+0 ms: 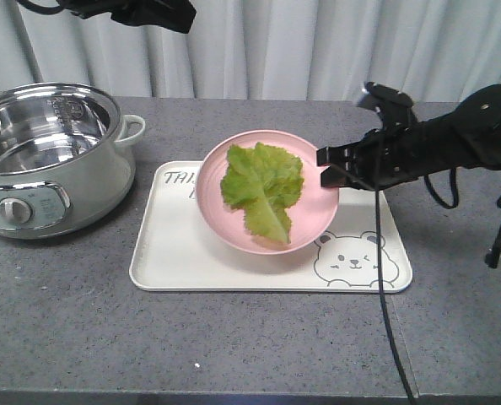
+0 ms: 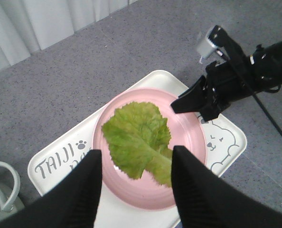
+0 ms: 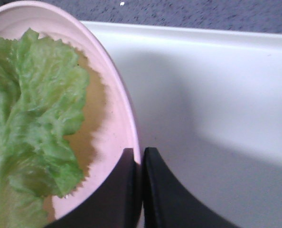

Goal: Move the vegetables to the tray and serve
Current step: 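Lower both grippers to the short edges of the tray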

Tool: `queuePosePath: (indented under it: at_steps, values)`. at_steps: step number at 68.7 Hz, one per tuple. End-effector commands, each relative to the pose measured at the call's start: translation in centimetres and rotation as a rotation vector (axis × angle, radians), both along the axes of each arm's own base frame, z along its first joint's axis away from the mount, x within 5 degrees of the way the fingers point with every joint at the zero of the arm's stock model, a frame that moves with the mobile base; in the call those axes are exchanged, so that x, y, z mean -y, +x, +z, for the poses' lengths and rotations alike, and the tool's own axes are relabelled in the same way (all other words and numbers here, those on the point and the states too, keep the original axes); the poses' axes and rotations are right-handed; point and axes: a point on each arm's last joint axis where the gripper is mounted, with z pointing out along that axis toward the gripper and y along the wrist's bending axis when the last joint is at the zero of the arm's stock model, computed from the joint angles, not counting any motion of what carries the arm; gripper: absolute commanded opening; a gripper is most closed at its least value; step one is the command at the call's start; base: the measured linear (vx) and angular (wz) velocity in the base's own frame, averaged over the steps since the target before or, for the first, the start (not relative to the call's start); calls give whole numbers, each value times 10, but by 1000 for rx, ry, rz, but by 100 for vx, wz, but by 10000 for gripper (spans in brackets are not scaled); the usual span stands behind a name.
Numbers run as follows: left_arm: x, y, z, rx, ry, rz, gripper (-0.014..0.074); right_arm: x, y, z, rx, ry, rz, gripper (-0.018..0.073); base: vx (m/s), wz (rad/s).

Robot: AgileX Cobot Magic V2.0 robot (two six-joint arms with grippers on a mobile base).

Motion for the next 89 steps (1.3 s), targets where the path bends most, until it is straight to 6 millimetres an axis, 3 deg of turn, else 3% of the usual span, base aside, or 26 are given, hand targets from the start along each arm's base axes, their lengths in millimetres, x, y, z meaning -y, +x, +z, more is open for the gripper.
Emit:
queuePosePath:
  at_steps: [1, 18, 35, 44, 58, 64, 71, 81, 89]
  values:
    - [-6, -17, 23, 64, -65, 19, 324, -10, 3, 19, 91, 6, -18, 5, 0, 0]
    - [-7, -16, 22, 55, -69, 46, 324, -16, 7, 1, 65, -30, 8, 125, 0, 0]
    - [-8, -16, 22, 55, -67, 47, 324, -14, 6, 2, 69, -53, 25, 431, 0, 0]
    - [-8, -15, 22, 57, -65, 49, 324, -13, 1, 16, 104, -48, 22, 520, 0, 0]
    - [-21, -7, 18, 50, -17, 240, 324, -2, -20, 66, 229, -92, 16, 488, 0, 0]
    - [-27, 1, 6, 30, 38, 329, 324, 10, -31, 84, 254, -137, -19, 470, 0, 0]
    - [-28, 12, -21, -41, 114, 377, 324, 30, -43, 96, 212, -192, -80, 468, 0, 0]
    - [-24, 21, -69, -166, 213, 373, 324, 54, -52, 90, 77, -242, -114, 468, 0, 0]
    - [-22, 26, -100, -227, 230, 389, 324, 61, -55, 84, 9, -261, -102, 468, 0, 0]
